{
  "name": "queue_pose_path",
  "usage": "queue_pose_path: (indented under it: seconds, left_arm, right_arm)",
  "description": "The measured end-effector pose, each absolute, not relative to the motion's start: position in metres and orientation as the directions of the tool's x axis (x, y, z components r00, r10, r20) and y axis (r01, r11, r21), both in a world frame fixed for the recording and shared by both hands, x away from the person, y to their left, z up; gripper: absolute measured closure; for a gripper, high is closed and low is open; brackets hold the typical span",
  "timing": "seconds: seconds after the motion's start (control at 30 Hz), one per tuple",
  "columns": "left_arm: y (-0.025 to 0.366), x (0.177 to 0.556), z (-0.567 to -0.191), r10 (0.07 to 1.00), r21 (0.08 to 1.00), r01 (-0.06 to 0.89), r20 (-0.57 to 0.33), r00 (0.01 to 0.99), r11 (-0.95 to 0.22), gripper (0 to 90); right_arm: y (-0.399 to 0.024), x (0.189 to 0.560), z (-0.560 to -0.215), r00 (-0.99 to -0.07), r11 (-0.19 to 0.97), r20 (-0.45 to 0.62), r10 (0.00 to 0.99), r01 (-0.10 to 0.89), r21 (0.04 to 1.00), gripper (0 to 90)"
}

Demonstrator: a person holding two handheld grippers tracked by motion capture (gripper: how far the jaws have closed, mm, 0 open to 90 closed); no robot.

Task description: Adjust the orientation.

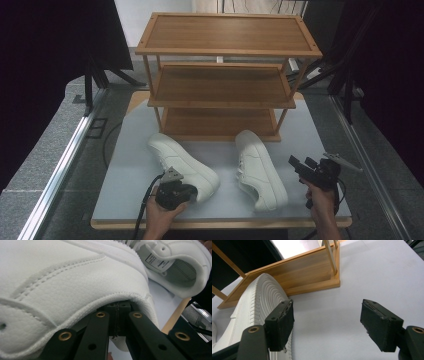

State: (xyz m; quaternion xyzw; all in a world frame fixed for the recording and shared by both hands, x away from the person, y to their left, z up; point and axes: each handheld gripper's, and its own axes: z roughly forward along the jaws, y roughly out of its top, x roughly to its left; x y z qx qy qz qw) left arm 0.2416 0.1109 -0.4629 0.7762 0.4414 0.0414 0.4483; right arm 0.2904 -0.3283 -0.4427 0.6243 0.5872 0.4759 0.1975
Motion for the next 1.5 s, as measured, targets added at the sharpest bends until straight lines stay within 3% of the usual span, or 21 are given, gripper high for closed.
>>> queue_pose_path:
  seconds: [0.5, 0.63, 0.87, 1.13, 1.2, 1.23, 1.37, 1.5]
  left_arm:
    - [0.079, 0.281, -0.448, 0.717, 0.732, 0.635, -0.303, 0.627, -0.246, 88.1]
    - [0.08, 0.294, -0.437, 0.711, 0.748, 0.641, -0.356, 0.607, -0.172, 88.7]
    - [0.064, 0.3, -0.423, 0.718, 0.774, 0.602, -0.306, 0.625, -0.195, 86.2]
    - [0.045, 0.312, -0.444, 0.75, 0.723, 0.626, -0.235, 0.619, -0.29, 88.6]
    - [0.049, 0.314, -0.448, 0.754, 0.712, 0.646, -0.256, 0.605, -0.276, 88.3]
    - [0.056, 0.314, -0.454, 0.744, 0.711, 0.666, -0.315, 0.589, -0.226, 90.0]
    - [0.057, 0.31, -0.452, 0.754, 0.716, 0.651, -0.276, 0.596, -0.253, 90.0]
    - [0.066, 0.308, -0.449, 0.742, 0.704, 0.664, -0.3, 0.599, -0.251, 90.0]
  right_arm:
    - [-0.331, 0.291, -0.445, -0.134, -0.24, 0.368, 0.92, 0.551, 0.8, 27.1]
    - [-0.334, 0.291, -0.445, -0.129, -0.247, 0.375, 0.918, 0.553, 0.796, 27.2]
    - [-0.335, 0.291, -0.445, -0.124, -0.256, 0.382, 0.916, 0.552, 0.793, 27.2]
    - [-0.336, 0.291, -0.446, -0.123, -0.256, 0.383, 0.916, 0.554, 0.792, 27.2]
    - [-0.338, 0.291, -0.446, -0.124, -0.258, 0.387, 0.914, 0.558, 0.789, 27.2]
    - [-0.339, 0.29, -0.446, -0.122, -0.262, 0.389, 0.913, 0.555, 0.789, 27.2]
    - [-0.34, 0.29, -0.445, -0.115, -0.269, 0.392, 0.913, 0.552, 0.789, 27.2]
    - [-0.339, 0.289, -0.446, -0.123, -0.269, 0.4, 0.908, 0.56, 0.783, 27.2]
